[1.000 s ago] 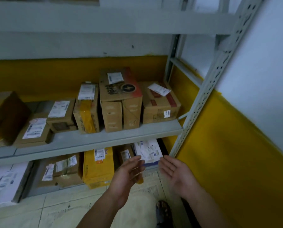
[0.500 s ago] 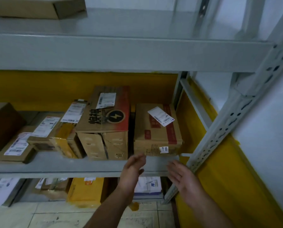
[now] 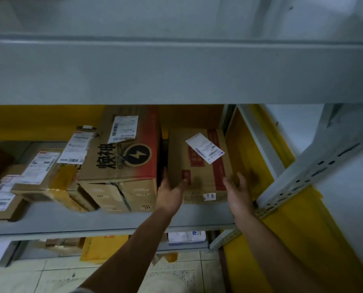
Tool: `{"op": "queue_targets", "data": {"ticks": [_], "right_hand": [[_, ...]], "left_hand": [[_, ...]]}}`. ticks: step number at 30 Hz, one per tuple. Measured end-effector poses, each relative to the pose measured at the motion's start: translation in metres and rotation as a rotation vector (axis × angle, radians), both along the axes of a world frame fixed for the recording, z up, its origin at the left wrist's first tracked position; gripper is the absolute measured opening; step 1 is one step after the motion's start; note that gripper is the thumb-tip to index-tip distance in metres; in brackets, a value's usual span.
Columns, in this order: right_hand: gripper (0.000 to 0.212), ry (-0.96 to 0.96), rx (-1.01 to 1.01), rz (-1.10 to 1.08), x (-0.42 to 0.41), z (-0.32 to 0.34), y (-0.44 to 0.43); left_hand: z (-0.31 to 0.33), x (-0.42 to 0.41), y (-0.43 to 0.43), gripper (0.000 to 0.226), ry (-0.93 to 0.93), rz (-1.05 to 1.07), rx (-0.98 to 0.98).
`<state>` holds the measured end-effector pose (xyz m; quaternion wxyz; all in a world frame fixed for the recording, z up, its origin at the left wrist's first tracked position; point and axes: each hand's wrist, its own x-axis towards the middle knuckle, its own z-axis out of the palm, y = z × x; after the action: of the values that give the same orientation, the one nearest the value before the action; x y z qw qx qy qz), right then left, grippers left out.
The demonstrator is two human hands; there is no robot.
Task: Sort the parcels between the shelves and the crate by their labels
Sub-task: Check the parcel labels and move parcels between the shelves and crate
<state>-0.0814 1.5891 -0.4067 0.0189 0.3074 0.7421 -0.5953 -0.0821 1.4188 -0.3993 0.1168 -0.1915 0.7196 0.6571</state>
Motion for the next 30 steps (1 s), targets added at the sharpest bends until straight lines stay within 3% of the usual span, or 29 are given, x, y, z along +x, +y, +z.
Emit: {"op": "queue_targets", "data": {"ticks": [4,7,16,20,25,30], "right_hand": [[0.067,-0.094,-0.013,-0.030,-0.023,-0.008,0.009],[0.059,-0.138,-0.075,0.018,-0.028,-0.010,0.014],[0.059,-0.049,-0.102,0.104,0.020,-0.022,0.010],[0.048,0.026,-0.135,0.116,0.043,-0.028,0.010],[0.037,0.073,-0.095,0.087,0.060,-0.034,0.014],[0.047,0.056,-0.073,0.113,0.055,-0.040,0.013]], "left_hand": [[-0.002,-0.021,0.000,0.080,-0.099,0.040,0.014],[-0.007,-0.028,-0.001,0.079,-0.181,0.056,0.025],[-0.012,0.018,-0.001,0.066,-0.082,0.042,0.056],[-0.012,0.048,-0.010,0.068,-0.094,0.050,0.127],[-0.019,0.061,-0.021,0.042,-0.077,0.093,0.105],[-0.027,0.051,-0.018,0.044,-0.106,0.129,0.045]]}}
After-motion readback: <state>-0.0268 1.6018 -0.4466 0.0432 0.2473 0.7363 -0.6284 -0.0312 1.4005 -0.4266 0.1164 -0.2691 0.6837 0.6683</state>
